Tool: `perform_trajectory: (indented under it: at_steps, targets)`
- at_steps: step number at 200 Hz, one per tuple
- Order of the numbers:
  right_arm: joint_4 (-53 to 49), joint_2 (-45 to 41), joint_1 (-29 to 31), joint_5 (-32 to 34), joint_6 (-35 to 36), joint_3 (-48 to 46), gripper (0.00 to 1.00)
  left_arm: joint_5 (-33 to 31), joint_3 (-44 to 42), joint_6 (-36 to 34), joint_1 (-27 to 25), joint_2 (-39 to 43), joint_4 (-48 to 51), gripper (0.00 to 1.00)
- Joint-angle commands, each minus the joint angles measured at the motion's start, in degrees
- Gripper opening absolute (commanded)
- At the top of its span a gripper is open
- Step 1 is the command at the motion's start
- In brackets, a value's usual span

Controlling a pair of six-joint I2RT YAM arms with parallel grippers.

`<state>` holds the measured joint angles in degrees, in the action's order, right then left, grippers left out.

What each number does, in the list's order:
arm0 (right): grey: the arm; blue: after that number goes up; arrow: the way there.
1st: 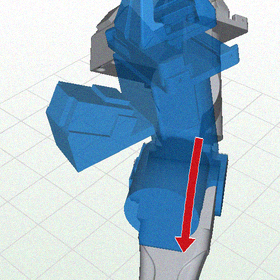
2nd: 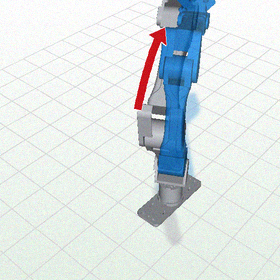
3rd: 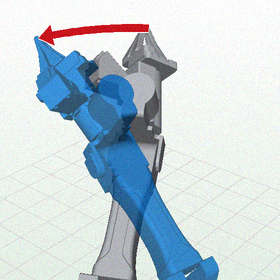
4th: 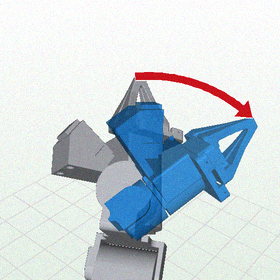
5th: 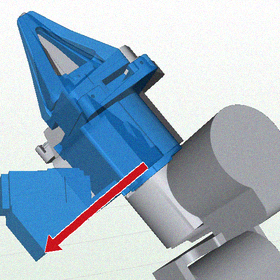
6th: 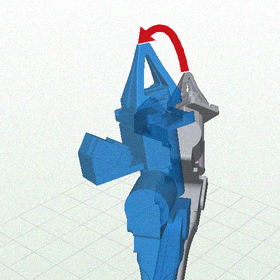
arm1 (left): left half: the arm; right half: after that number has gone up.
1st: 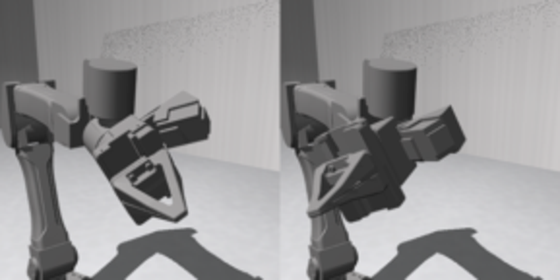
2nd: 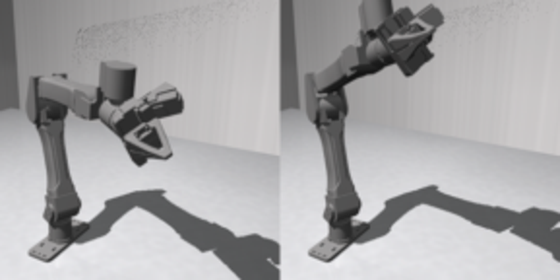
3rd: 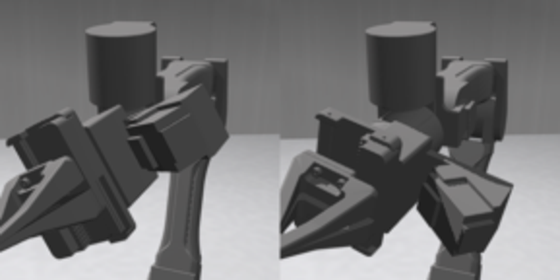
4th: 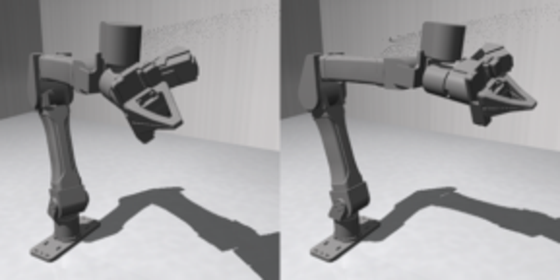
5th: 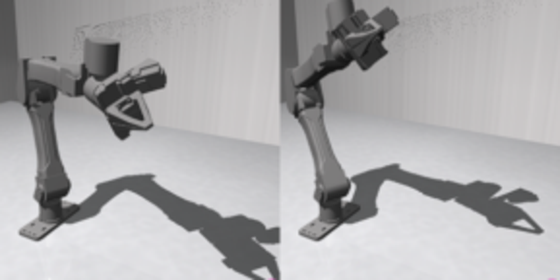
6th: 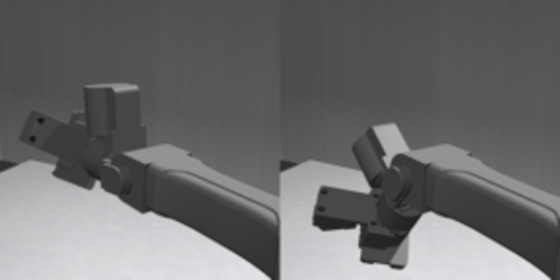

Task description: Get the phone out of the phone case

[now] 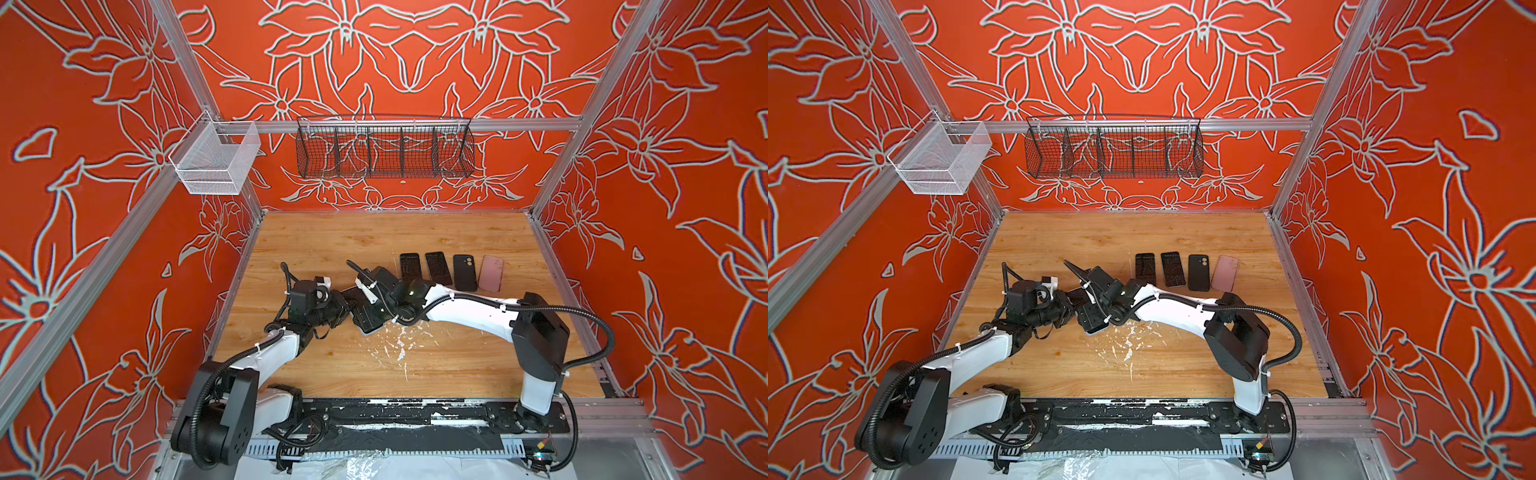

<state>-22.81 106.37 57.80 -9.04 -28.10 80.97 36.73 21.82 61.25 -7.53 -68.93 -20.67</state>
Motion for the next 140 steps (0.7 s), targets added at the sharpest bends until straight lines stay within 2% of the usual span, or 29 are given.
perform_trajectory:
  at_steps: [1,76,101,117,140]
  targets:
    - [1.68,-1.51,-0.14,0.28,0.06,1.39,0.65,1.24,0.06,0.53,-0.47,0.52,-2.94,0.17]
    - [1.32,-3.53,-0.14,3.22,0.31,-1.34,0.65,0.19,1.38,-0.57,-0.46,2.05,-0.25,0.16]
    - [1.33,-3.87,-0.14,3.40,0.41,-1.59,0.65,0.53,1.04,-0.30,-0.47,1.60,-0.93,0.11]
    - [1.60,-3.99,-0.14,3.35,0.32,-1.65,0.65,0.67,0.70,0.22,-0.47,1.46,-1.66,0.00]
    - [2.05,-4.51,-0.14,3.27,0.15,-2.10,0.65,1.60,0.33,0.53,-0.47,1.23,-3.92,0.00]
